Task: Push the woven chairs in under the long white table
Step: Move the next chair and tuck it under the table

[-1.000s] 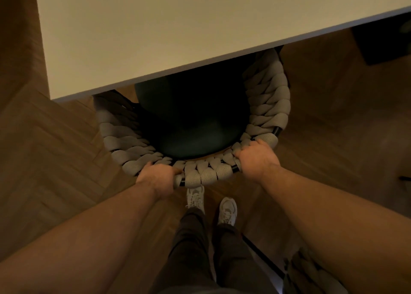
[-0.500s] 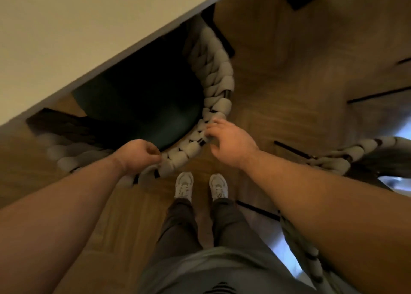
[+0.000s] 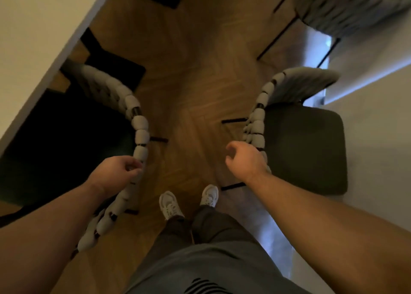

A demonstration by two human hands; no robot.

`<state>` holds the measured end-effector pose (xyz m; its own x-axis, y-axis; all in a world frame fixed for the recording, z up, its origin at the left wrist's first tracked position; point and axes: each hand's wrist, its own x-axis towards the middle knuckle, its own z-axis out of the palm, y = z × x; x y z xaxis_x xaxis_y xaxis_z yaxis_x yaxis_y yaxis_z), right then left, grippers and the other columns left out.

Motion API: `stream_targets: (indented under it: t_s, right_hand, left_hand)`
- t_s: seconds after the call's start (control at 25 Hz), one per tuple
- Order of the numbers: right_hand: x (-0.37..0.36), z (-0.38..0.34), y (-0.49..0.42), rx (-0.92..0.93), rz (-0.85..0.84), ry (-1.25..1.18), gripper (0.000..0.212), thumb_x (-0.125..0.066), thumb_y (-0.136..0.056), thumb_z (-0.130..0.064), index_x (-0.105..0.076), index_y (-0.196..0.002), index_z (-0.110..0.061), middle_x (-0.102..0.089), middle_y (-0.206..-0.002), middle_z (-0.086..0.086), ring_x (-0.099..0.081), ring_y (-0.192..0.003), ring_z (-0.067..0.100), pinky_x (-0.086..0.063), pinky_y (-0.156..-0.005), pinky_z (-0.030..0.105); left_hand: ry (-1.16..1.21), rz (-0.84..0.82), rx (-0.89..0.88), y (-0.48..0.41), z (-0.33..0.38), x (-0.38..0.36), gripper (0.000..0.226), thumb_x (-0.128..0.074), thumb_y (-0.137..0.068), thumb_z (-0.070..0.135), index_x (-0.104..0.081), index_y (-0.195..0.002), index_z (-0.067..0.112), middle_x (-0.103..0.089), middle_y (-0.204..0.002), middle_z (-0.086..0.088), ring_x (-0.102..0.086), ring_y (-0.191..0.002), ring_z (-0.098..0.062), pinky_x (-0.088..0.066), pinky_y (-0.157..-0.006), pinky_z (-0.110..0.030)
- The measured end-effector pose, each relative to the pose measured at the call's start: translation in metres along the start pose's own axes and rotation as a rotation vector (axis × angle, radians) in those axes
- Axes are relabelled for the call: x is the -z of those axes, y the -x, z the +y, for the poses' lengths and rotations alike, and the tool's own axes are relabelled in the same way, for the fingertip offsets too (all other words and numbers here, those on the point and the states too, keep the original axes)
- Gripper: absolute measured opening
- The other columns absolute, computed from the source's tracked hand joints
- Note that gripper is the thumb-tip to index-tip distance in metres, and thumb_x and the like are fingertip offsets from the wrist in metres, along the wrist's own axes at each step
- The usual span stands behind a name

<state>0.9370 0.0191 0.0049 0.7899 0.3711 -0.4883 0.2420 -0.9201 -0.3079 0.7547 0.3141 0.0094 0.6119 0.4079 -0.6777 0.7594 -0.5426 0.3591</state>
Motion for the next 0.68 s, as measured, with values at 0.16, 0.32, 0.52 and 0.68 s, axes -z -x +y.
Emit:
stream_targets:
  t_s: [0.16,0.32,0.52,0.68]
  right_hand:
    - [0.008,0.076,0.022,-0.180,0.069,-0.162,0.041,-0.067,-0.096,-0.028,-0.064,-0.137,-0.025,-0.064,-0.135,0.000,-0.064,-0.117,0.024,-0.055,-0.092,0.039]
    - [0.011,0.136,0.042,-0.262,0.025,-0.275,0.048,-0.072,-0.091,-0.030,-0.062,-0.138,-0.025,-0.066,-0.132,0.000,-0.065,-0.116,0.022,-0.054,-0.092,0.037]
    - [0.014,0.182,0.060,-0.288,-0.139,-0.355,0.059,-0.072,-0.093,-0.042,-0.055,-0.147,-0.024,-0.064,-0.136,0.000,-0.062,-0.120,0.019,-0.053,-0.097,0.035]
    - [0.002,0.195,0.070,-0.353,-0.216,-0.444,0.062,-0.073,-0.092,-0.048,-0.053,-0.148,-0.029,-0.062,-0.139,-0.004,-0.061,-0.120,0.015,-0.054,-0.101,0.037]
  left_hand:
    - [-0.146,-0.137,-0.128,-0.020,0.064,-0.009,0.010,-0.064,-0.100,0.032,-0.068,-0.104,0.040,-0.070,-0.102,0.014,-0.066,-0.093,-0.007,-0.057,-0.085,-0.034]
    - [-0.327,-0.194,-0.290,-0.032,0.151,-0.030,0.014,-0.067,-0.095,0.029,-0.073,-0.107,0.035,-0.072,-0.101,0.015,-0.068,-0.096,-0.006,-0.058,-0.090,-0.032]
    - [-0.520,-0.276,-0.474,-0.042,0.253,-0.052,0.024,-0.069,-0.095,0.029,-0.070,-0.118,0.037,-0.068,-0.108,0.016,-0.068,-0.107,-0.010,-0.056,-0.097,-0.034]
    - [-0.831,-0.320,-0.653,-0.046,0.316,-0.070,0.047,-0.064,-0.098,0.028,-0.059,-0.145,0.027,-0.060,-0.143,0.005,-0.055,-0.132,-0.019,-0.046,-0.105,-0.031]
